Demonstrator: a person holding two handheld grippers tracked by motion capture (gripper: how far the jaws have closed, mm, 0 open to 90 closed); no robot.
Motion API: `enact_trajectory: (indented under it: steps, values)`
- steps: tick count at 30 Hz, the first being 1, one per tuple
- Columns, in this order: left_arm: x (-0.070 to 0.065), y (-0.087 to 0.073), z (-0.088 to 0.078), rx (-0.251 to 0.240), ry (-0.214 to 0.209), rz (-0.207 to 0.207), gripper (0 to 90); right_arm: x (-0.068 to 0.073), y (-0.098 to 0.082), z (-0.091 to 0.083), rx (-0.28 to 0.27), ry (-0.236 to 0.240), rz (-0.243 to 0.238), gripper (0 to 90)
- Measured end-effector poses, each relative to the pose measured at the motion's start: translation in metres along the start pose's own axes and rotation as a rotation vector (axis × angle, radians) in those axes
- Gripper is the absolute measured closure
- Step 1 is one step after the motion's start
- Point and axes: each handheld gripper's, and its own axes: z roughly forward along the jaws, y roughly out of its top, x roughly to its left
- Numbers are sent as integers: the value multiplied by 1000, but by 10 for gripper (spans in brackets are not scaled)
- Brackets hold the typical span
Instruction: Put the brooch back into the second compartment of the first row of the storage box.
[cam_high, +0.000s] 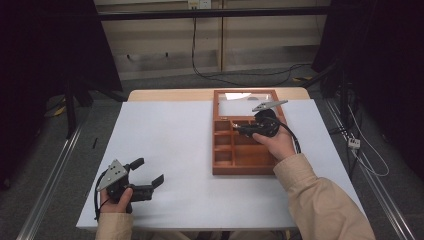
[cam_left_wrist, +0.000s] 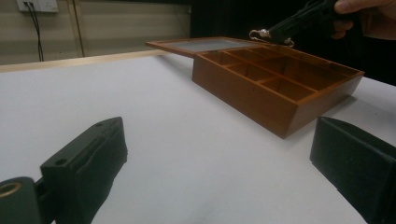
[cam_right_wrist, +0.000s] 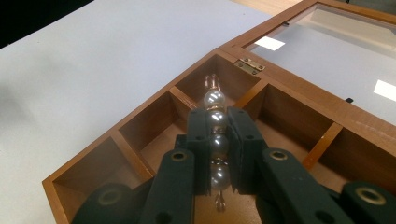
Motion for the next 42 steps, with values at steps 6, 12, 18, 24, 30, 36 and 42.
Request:
enact_trajectory:
  steps: [6, 12, 18, 24, 30, 36, 42]
  values:
    - [0, 0, 0, 1, -1, 1, 37, -3, 1, 1, -2, -5, 2, 807]
    - [0, 0, 0, 0, -1, 1, 38, -6, 4, 1, -6, -15, -3, 807]
    - [0, 0, 0, -2, -1, -1, 37, -7, 9, 2, -14, -13, -6, 807]
    - [0, 0, 1, -3, -2, -1, 38, -9, 14, 2, -11, -28, -14, 807]
    - [0, 0, 1, -4, -3, -2, 37, -14, 16, 5, -17, -49, -4, 807]
    - [1, 0, 0, -4, -2, -2, 37, -20, 14, 9, -15, -66, 7, 807]
    - [1, 0, 0, -5, -4, -3, 38, -24, 12, 16, -16, -70, 20, 807]
